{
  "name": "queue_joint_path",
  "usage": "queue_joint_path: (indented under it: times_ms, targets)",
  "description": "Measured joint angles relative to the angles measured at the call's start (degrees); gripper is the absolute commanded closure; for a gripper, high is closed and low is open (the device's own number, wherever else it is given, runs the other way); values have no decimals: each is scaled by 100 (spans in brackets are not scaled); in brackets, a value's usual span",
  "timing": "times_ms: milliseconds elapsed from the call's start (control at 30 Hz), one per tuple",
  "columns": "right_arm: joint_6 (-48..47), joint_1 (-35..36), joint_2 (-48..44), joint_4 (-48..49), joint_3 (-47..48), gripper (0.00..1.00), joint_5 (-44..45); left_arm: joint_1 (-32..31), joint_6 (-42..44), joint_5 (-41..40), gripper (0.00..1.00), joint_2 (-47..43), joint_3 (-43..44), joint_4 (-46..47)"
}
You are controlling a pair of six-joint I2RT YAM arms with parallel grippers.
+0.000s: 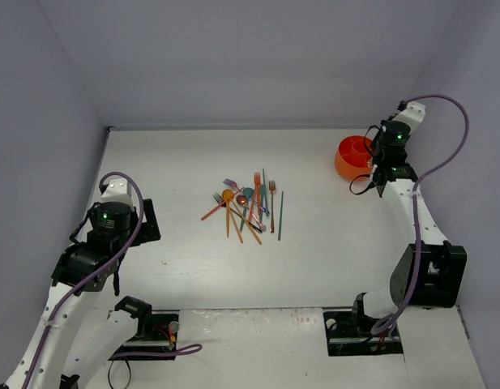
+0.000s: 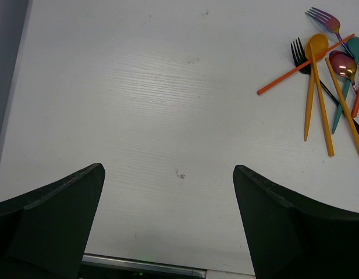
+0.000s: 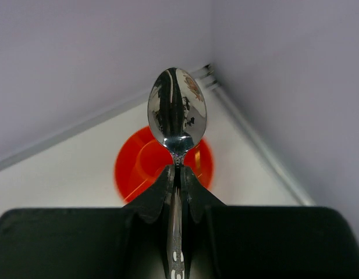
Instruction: Sort the eating utensils into containers
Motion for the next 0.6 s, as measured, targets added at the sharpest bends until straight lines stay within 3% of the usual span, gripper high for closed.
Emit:
queue_joint_path:
  times_ms: [233,600]
  targets:
    - [-303,-748,641,1166,51,100,-474,0,-2,-70,9,244,0,41]
    - [-442,-937,2282,2066,292,100,-1090,0,-7,-110,9,432,-83,356]
